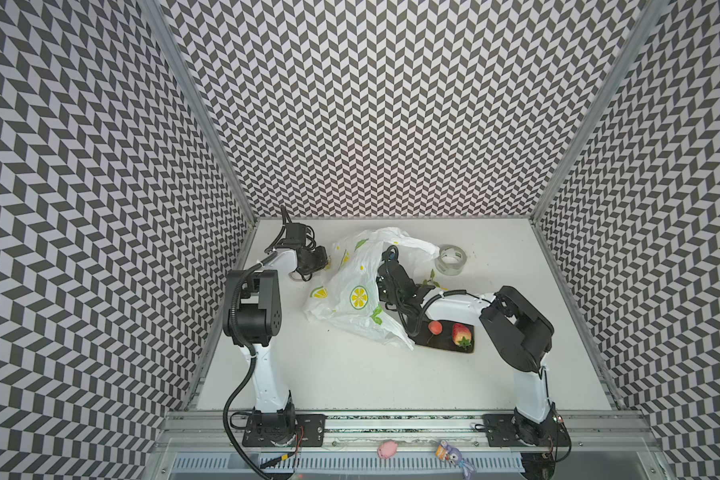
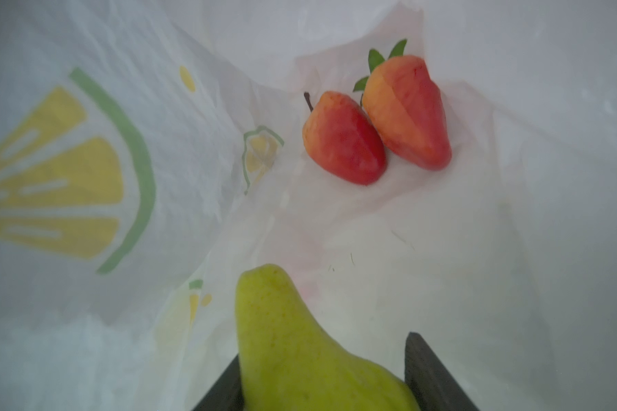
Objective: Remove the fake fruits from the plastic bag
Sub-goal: 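Lift the green pear out of the bag and lower it onto the dark pad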
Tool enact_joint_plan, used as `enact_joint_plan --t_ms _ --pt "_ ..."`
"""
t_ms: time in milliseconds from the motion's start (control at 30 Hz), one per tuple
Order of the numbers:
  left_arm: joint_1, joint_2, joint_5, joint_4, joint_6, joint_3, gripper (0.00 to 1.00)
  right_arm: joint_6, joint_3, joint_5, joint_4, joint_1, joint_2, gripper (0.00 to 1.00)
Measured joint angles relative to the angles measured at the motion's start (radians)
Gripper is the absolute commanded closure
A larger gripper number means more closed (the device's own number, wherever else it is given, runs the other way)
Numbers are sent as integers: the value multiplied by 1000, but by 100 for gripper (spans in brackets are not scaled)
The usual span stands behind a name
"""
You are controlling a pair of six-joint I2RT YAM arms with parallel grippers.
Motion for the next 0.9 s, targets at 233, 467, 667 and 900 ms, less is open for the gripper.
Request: enact_joint_plan --t_ms 233,467,667,900 --pt "6 -6 -14 20 1 -22 100 -40 -177 19 -31 47 -196 55" --pt "6 -44 -32 23 13 -54 100 -67 -316 85 -134 86 -467 55" --pt "8 -66 -32 29 31 -60 100 -78 -363 160 -299 89 -673 55" --pt "11 -84 -31 39 36 -86 100 -75 -402 277 -544 60 -871 54"
